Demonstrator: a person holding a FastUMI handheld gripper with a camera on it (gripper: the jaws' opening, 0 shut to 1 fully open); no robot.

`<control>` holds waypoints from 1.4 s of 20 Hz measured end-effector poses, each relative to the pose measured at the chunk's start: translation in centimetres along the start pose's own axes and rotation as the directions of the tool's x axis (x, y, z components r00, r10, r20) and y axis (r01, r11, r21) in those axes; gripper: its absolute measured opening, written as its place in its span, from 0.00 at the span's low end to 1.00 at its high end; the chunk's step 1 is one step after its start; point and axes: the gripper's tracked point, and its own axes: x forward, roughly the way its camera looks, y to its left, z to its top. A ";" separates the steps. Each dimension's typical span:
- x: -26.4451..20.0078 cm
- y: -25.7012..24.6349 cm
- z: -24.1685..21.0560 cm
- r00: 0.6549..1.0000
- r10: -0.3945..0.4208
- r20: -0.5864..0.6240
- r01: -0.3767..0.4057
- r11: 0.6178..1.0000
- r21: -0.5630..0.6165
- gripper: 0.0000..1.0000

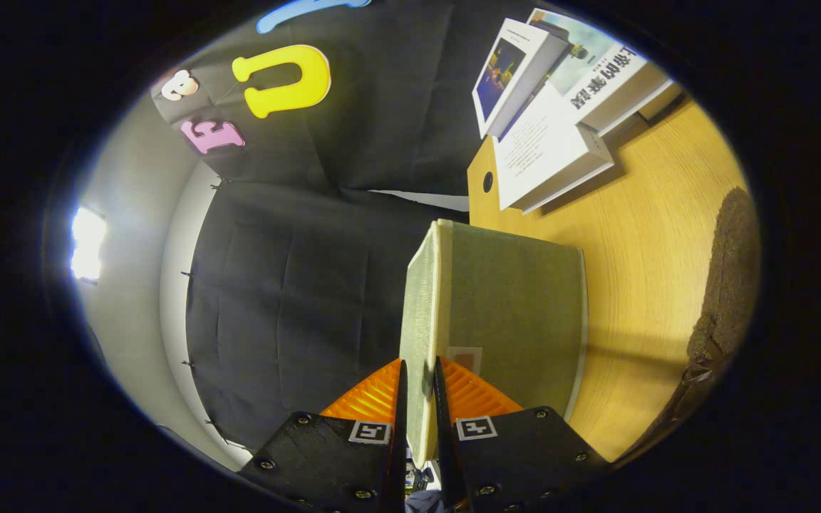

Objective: Open the storage box then place both shoes into the box .Put the left shoe in first, then the right shoe, with the right side of both shoes facing outward in a uniform manner.

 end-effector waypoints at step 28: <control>20.1 15.9 -2.5 0.972 0.035 -0.232 -0.120 0.924 -0.364 0.19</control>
